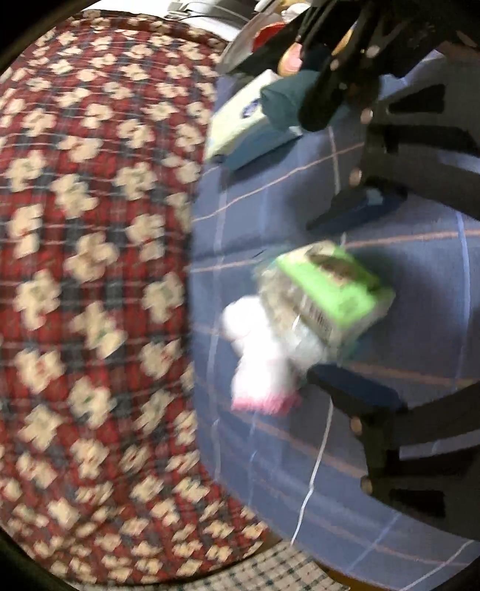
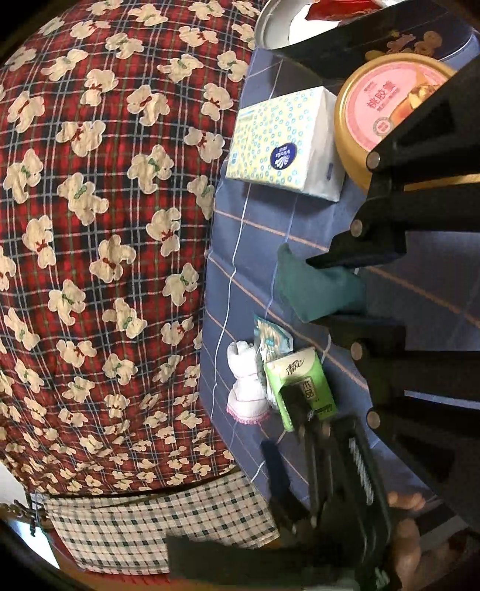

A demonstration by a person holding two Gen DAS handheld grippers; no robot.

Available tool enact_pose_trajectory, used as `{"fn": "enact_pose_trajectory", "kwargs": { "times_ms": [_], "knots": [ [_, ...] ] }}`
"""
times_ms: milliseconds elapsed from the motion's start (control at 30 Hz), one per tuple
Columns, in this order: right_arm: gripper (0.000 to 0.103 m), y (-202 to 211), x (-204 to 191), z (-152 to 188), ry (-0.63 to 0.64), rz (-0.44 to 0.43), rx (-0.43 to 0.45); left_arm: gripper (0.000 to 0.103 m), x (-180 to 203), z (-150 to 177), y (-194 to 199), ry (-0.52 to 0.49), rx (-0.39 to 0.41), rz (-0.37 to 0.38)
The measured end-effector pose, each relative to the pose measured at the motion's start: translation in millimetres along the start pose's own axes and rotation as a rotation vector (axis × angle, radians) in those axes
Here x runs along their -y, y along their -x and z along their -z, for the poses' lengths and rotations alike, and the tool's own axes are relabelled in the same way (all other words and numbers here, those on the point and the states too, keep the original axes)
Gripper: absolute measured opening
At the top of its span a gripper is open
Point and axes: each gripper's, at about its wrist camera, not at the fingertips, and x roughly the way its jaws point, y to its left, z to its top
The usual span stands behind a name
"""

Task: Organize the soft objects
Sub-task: 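Grasp the teal cloth with the right gripper while the left gripper grasps the green barcode pack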

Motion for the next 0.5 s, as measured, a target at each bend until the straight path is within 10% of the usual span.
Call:
{"fn": "enact_pose_trajectory", "kwargs": {
  "times_ms": [167,500],
  "knots": [
    [0.024,-1.9,1.7,1.9,-0.014,-0.018,-0.013,0.058,6.8,0.9,-21.2,0.003,-0.108,-0.033],
    [0.024,2.5,-2.3,4.9,0.012,-0.011,0.014,0.024,10.7,5.8,-3.5,0.015,-0.031,0.017]
  ]
}}
